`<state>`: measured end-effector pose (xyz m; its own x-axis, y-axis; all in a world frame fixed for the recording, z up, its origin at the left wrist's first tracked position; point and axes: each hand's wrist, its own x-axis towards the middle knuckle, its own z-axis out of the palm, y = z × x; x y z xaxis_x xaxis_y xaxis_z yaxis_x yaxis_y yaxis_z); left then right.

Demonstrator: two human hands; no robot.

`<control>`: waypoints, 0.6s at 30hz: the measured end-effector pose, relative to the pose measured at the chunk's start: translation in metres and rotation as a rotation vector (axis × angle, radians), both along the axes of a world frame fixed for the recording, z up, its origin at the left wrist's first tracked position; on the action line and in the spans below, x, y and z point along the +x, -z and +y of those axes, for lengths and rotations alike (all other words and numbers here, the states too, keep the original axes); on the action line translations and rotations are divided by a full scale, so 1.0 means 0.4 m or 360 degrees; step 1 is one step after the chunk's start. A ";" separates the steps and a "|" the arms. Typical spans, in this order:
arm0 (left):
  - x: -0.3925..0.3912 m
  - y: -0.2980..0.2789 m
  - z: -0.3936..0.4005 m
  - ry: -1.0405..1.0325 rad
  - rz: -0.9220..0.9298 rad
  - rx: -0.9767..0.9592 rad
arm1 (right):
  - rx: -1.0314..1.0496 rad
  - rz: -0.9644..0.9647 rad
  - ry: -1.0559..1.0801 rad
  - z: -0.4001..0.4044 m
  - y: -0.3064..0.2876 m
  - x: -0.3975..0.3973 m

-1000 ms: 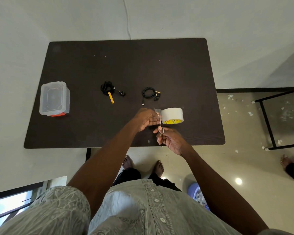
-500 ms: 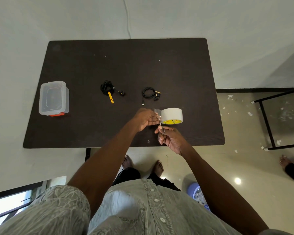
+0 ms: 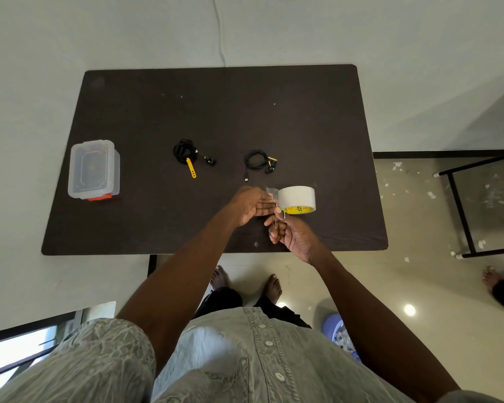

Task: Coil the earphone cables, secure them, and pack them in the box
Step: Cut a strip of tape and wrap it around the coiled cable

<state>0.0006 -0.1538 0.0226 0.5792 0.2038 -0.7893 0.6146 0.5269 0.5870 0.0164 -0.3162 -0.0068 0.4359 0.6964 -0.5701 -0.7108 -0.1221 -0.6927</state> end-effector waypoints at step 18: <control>0.013 0.000 -0.002 0.0004 -0.0023 0.0058 | -0.0063 0.0019 -0.0046 -0.019 0.016 -0.024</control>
<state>0.0059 -0.1547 0.0226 0.5911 0.2308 -0.7728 0.6073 0.5032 0.6148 0.0067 -0.3236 -0.0132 0.4091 0.6854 -0.6024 -0.7148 -0.1697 -0.6784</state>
